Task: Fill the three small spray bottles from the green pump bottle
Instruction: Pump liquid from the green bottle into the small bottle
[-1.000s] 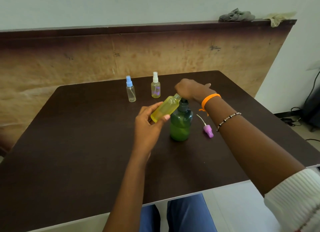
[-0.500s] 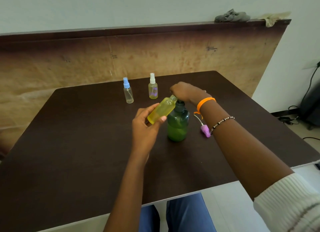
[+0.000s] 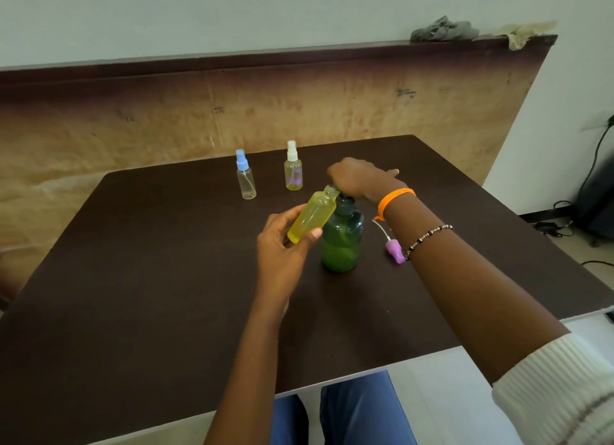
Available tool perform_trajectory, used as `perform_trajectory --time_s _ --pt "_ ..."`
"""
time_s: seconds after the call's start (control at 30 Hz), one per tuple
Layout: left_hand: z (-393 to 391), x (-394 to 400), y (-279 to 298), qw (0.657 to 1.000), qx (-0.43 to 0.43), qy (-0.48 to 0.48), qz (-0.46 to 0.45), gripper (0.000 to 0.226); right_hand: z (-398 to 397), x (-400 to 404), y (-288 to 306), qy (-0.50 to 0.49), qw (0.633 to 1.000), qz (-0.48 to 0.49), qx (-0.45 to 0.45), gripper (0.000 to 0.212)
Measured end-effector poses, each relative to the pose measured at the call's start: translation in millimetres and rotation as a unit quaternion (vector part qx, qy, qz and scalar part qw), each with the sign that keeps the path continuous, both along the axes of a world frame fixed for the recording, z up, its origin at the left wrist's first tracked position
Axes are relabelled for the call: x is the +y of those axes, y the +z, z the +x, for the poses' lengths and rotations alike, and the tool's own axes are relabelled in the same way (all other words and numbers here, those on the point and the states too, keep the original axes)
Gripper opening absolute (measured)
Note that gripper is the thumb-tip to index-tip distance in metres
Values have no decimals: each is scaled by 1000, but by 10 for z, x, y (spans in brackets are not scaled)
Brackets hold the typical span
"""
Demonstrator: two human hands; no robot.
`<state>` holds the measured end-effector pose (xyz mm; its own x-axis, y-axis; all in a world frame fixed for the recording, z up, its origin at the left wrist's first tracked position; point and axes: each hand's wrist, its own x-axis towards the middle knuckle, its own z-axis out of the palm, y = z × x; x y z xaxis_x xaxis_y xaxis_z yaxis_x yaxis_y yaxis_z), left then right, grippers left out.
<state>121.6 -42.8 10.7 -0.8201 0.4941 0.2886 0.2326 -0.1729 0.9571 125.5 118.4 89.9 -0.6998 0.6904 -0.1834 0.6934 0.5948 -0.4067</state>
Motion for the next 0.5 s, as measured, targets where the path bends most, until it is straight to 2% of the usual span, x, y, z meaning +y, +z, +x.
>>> perform_trajectory --time_s 0.1,0.27,0.37,0.5 --pt "-11 -20 31 1000 9 2 0 41 21 -22 50 -9 1000 4 7 27" --pt "-29 7 22 1000 12 -1 -1 40 -18 11 22 35 998 -19 41 41" --pt "-42 39 -20 1000 6 -5 -7 37 -17 25 -29 0 988 -70 140 44" --pt "-35 65 -72 1000 -10 -11 -4 32 93 -57 -34 -12 922 -250 295 60"
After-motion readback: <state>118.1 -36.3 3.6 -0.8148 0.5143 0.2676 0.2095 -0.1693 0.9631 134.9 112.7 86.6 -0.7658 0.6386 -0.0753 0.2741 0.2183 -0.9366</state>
